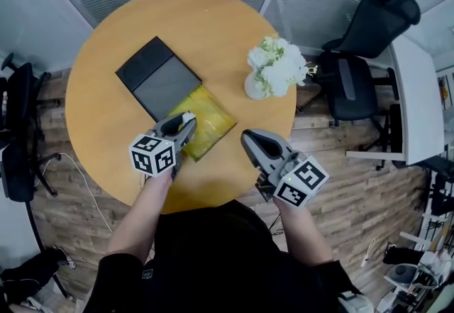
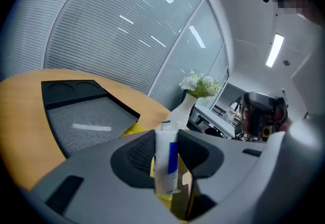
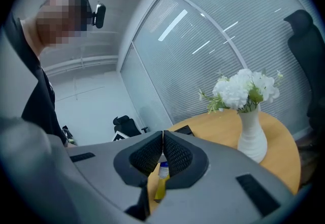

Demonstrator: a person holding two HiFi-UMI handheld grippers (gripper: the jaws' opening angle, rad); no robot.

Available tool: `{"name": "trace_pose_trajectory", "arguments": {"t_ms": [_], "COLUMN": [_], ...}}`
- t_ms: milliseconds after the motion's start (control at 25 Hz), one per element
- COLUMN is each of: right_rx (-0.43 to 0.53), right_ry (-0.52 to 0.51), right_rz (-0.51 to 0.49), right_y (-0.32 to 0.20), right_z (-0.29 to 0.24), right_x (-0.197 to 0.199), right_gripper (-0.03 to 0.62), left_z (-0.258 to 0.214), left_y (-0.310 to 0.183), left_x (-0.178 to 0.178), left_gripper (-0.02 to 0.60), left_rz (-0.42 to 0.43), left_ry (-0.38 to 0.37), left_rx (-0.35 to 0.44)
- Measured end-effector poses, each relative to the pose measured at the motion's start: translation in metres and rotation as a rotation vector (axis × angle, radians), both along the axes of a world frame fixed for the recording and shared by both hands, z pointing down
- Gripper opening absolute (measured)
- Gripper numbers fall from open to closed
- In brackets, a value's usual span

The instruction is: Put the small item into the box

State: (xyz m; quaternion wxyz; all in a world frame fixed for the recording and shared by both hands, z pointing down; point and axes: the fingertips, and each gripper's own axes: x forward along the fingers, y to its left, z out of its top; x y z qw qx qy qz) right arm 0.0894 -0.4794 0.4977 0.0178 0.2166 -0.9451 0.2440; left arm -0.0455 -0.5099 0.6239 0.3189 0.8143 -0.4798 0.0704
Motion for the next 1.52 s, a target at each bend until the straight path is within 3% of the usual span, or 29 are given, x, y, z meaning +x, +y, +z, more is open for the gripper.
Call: {"name": "trace_pose_trajectory", "arguments": {"t_ms": [400, 800, 1280, 1520], "right_rx": [-0.082, -0.133, -0.105, -0.063], "right_ry": [-0.03, -0.057, -0.066, -0.051], "right_rz": [-0.014, -0.027, -0.021, -0.032], "right_y": [-0.003, -0.01, -0.007, 0.013], "right_z": [0.033, 0.051, 0.038, 0.019], "right_x": [-0.003, -0.002, -0.002, -0.01], "right_gripper": [0.035, 0.035, 0.035, 0.035], "left_z": [0.056, 0.072, 0.051, 0.013], "left_y": [-0.011, -0.024, -0.015, 0.002], "left_x": [0.008, 0.002, -0.01, -0.022], "left_gripper": [0.143, 0.144, 0.179, 0.153], "left_rz": [0.043, 0.018, -0.018, -0.041], "left_ry": [-0.08, -0.156, -0.177, -0.194], "left_rx": [-0.15, -0.208, -0.165, -0.055]}}
